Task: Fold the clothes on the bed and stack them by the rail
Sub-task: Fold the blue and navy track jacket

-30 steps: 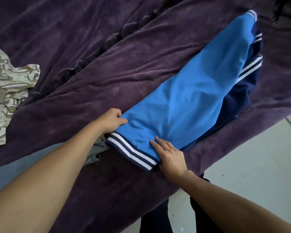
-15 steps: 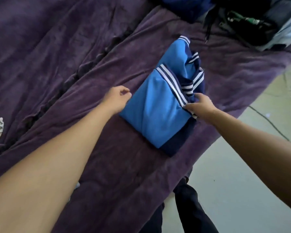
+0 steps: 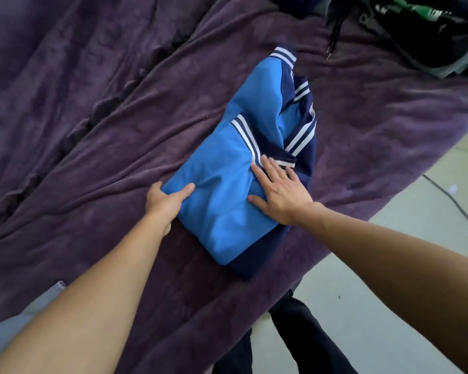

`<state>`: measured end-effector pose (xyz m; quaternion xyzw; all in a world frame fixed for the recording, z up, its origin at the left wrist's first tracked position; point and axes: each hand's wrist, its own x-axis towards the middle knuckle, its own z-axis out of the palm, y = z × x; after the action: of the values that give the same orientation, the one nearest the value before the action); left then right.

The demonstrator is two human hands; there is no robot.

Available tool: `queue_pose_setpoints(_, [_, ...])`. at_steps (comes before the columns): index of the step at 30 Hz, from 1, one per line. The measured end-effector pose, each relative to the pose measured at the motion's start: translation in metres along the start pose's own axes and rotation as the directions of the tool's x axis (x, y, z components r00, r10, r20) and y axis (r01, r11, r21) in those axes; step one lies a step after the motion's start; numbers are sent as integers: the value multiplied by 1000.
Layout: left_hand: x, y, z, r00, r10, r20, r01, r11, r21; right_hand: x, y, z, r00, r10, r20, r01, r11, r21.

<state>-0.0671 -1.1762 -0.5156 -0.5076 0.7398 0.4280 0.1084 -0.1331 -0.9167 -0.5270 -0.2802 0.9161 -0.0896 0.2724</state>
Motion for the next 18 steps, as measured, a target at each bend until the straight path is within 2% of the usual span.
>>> queue_pose_setpoints(3, [-10, 2, -4, 987, -155, 51, 163, 951, -262, 0, 8, -10, 1000, -29, 0, 28, 991, 127])
queue_pose_setpoints(6, [-35, 0, -2, 924, -303, 233, 376, 826, -420, -6, 15, -32, 989, -84, -126, 101, 985, 139])
queue_pose_setpoints(8, [-46, 2, 3, 912, -334, 237, 409, 777, -479, -6, 16, -48, 960, -114, -254, 161, 972, 174])
queue_pose_setpoints(9, [-49, 5, 5, 921, -338, 193, 389, 770, -505, -1, 18, -59, 927, -90, -364, 177, 961, 212])
queue_pose_setpoints(10, [-52, 10, 6, 933, -335, 136, 355, 783, -510, 8, 24, -71, 882, -1, -471, 149, 950, 276])
queue_pose_setpoints(11, [-53, 17, 5, 947, -316, 53, 303, 831, -466, 20, 33, -84, 832, 156, -532, 72, 921, 384])
queue_pose_setpoints(12, [-53, 23, 3, 963, -261, -62, 225, 912, -342, 34, 45, -98, 791, 340, -509, -33, 854, 519])
queue_pose_setpoints(13, [-51, 29, 1, 973, -151, -175, 125, 981, -150, 49, 59, -112, 763, 503, -405, -143, 743, 653])
queue_pose_setpoints(14, [-50, 38, -1, 971, 9, -239, 4, 999, 52, 63, 71, -123, 745, 614, -260, -236, 608, 758])
queue_pose_setpoints(15, [-47, 48, -1, 952, 185, -242, -140, 971, 192, 76, 78, -129, 733, 667, -130, -296, 485, 823])
queue_pose_setpoints(16, [-44, 59, 2, 930, 317, -184, -262, 926, 272, 87, 81, -130, 730, 682, -45, -339, 418, 843])
queue_pose_setpoints(17, [-39, 68, 8, 918, 387, -86, -343, 884, 318, 96, 80, -129, 733, 680, -3, -374, 407, 834])
queue_pose_setpoints(18, [-36, 74, 15, 921, 389, 22, -371, 857, 359, 102, 76, -127, 739, 673, 20, -404, 419, 813])
